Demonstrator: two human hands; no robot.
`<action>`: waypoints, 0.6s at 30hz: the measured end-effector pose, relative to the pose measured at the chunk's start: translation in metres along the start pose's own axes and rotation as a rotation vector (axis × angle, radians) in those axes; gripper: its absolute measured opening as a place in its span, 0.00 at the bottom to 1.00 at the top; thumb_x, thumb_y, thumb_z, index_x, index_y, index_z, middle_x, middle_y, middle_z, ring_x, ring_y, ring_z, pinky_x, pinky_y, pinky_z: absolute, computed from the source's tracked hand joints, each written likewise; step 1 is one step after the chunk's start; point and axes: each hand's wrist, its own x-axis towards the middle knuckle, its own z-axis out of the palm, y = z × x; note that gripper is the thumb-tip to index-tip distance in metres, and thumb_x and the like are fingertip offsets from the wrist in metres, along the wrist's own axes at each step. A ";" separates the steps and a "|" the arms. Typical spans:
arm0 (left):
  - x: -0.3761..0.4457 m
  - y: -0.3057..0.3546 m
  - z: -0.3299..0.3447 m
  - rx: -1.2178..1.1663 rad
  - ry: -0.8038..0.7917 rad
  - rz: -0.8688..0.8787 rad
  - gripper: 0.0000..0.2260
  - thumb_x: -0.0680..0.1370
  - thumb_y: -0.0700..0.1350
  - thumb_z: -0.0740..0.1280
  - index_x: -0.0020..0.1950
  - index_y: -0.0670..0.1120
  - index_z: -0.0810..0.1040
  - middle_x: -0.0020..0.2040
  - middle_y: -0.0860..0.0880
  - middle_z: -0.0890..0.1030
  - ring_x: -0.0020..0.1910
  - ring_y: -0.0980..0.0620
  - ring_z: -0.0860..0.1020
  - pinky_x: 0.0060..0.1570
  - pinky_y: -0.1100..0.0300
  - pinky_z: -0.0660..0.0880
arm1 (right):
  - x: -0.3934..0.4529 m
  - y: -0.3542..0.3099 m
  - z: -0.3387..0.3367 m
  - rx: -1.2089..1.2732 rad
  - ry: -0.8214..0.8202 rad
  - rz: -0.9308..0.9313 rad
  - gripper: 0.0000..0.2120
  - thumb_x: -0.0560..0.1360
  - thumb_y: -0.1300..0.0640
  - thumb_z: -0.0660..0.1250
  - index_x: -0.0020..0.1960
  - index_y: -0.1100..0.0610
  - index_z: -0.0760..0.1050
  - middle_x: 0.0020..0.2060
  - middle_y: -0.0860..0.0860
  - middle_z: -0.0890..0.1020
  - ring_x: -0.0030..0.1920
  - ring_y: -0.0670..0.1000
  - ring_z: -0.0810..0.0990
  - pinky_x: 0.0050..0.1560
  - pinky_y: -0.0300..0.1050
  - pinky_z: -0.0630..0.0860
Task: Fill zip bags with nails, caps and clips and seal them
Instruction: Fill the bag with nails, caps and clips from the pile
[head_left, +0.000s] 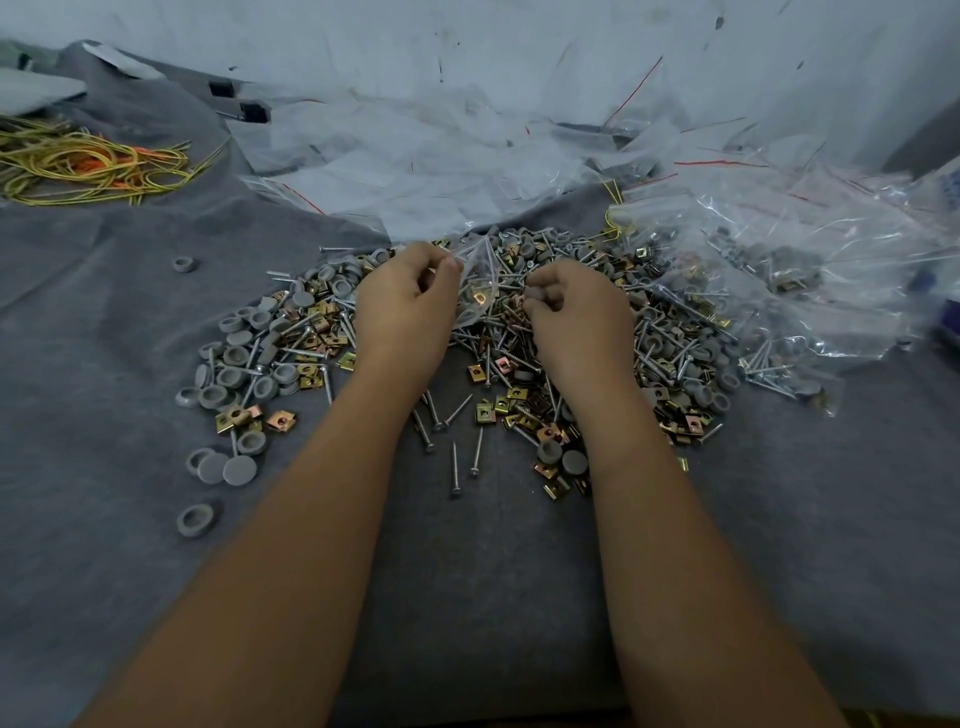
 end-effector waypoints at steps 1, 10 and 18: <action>0.000 -0.001 0.000 -0.009 -0.012 -0.003 0.08 0.79 0.48 0.63 0.43 0.51 0.80 0.26 0.55 0.75 0.26 0.59 0.71 0.29 0.61 0.70 | -0.001 0.000 0.000 0.006 0.013 -0.015 0.08 0.77 0.60 0.67 0.53 0.51 0.81 0.47 0.47 0.83 0.46 0.48 0.80 0.49 0.48 0.79; -0.002 0.001 0.000 -0.012 -0.089 0.080 0.09 0.79 0.47 0.63 0.44 0.51 0.81 0.25 0.55 0.75 0.26 0.62 0.71 0.27 0.66 0.66 | -0.008 -0.015 0.007 0.194 0.133 -0.229 0.05 0.73 0.59 0.72 0.48 0.52 0.80 0.46 0.47 0.81 0.46 0.47 0.76 0.46 0.43 0.75; -0.002 0.002 0.001 -0.029 -0.086 0.111 0.10 0.78 0.49 0.61 0.42 0.53 0.81 0.25 0.59 0.75 0.26 0.61 0.70 0.28 0.63 0.68 | -0.008 -0.012 0.012 -0.026 -0.040 -0.294 0.06 0.76 0.55 0.68 0.50 0.54 0.82 0.45 0.51 0.80 0.47 0.51 0.76 0.46 0.48 0.74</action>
